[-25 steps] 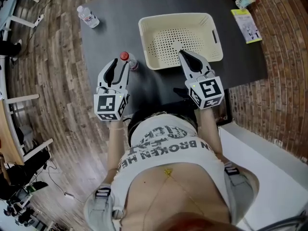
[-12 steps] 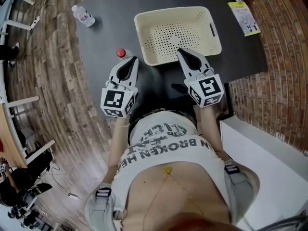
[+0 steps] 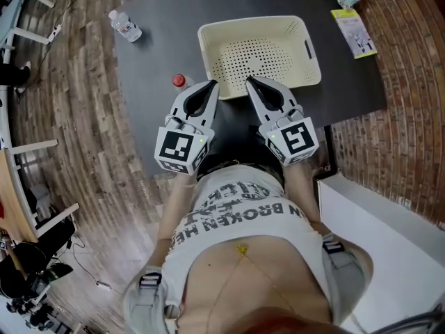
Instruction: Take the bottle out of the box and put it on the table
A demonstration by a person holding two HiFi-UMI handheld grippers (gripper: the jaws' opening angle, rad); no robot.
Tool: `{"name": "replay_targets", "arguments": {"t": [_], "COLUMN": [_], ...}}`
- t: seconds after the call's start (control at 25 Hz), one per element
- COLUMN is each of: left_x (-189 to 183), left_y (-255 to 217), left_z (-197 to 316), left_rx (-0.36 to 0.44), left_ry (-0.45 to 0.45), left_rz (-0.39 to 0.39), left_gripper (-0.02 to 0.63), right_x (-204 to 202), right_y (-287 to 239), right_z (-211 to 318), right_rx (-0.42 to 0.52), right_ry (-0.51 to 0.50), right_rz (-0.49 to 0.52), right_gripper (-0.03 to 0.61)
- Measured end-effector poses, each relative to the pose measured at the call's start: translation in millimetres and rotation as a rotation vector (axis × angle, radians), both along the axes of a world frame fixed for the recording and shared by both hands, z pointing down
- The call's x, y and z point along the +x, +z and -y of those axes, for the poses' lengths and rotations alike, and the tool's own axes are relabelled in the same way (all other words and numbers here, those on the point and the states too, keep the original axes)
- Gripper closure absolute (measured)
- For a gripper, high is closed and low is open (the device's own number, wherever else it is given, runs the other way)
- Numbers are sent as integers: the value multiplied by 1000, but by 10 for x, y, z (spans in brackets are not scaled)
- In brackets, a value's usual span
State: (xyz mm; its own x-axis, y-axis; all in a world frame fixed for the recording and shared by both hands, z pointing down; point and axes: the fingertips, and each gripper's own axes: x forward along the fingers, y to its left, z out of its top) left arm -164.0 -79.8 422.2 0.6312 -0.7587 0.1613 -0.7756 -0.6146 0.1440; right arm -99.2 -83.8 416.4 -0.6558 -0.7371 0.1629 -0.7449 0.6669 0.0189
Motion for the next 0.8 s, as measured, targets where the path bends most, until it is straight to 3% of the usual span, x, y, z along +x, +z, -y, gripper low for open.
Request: {"name": "replay_targets", "arguments": {"t": [0.32,0.8], "left_x": [88,48], "left_y": [-295,-409], "left_z": [-58,-146], "left_rx": [41,61], "left_ry": [9,-3], "left_rz": [6,6], "left_gripper": [606,606], "right_x": [-182,-277], "right_y": [-366,-473], "right_z": [-70,-135], "right_rx": [64,79], "right_ry": [-51,-76], "right_rz": [84,91], "right_gripper": [571,571]}}
